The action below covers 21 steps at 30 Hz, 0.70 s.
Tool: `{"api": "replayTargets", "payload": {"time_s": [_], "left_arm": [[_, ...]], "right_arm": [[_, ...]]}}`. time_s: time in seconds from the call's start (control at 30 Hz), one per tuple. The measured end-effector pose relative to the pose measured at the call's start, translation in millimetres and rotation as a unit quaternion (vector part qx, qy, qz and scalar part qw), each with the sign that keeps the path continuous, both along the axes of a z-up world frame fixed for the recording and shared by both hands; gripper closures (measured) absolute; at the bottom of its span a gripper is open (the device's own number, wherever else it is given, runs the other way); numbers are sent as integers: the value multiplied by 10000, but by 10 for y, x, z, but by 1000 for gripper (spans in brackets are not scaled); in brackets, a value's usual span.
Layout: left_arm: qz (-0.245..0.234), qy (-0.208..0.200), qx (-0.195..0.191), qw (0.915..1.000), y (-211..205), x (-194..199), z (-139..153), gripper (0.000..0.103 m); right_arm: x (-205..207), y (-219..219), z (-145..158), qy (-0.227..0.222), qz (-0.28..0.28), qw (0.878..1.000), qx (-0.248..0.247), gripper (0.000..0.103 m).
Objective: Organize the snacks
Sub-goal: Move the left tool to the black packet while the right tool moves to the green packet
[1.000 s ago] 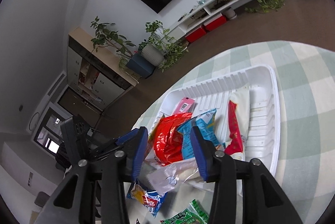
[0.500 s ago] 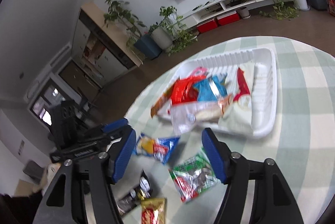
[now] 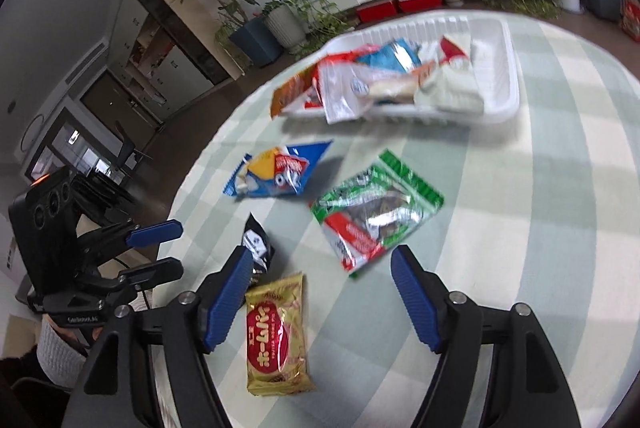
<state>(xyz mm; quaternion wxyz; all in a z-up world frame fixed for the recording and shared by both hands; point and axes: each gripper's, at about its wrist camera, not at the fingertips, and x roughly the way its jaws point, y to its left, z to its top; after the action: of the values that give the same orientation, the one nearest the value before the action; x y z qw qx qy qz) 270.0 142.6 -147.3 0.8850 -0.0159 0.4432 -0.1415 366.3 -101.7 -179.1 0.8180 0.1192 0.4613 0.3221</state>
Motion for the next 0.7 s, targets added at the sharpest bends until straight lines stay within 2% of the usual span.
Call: {"api": "replayTargets", "payload": {"time_s": [0.1,0.27,0.43,0.7], "left_arm": [[33,1,-70,10000,23,-19,-2,51],[51,-1,-139,9999,35,-5,4,51],[5,-13,-151,9999,8,-9,-10,51],[-71,-63,-97,9999,-22,-59,-23,51]], "right_arm": [[29,36,-109,197,-116,9997,-28,27],[162,7,-132,314,-381,9984,292,19],[277,51,-106,348,-647,9969,293,15],[415,344,-43,117,-784,9947,-654,13]]}}
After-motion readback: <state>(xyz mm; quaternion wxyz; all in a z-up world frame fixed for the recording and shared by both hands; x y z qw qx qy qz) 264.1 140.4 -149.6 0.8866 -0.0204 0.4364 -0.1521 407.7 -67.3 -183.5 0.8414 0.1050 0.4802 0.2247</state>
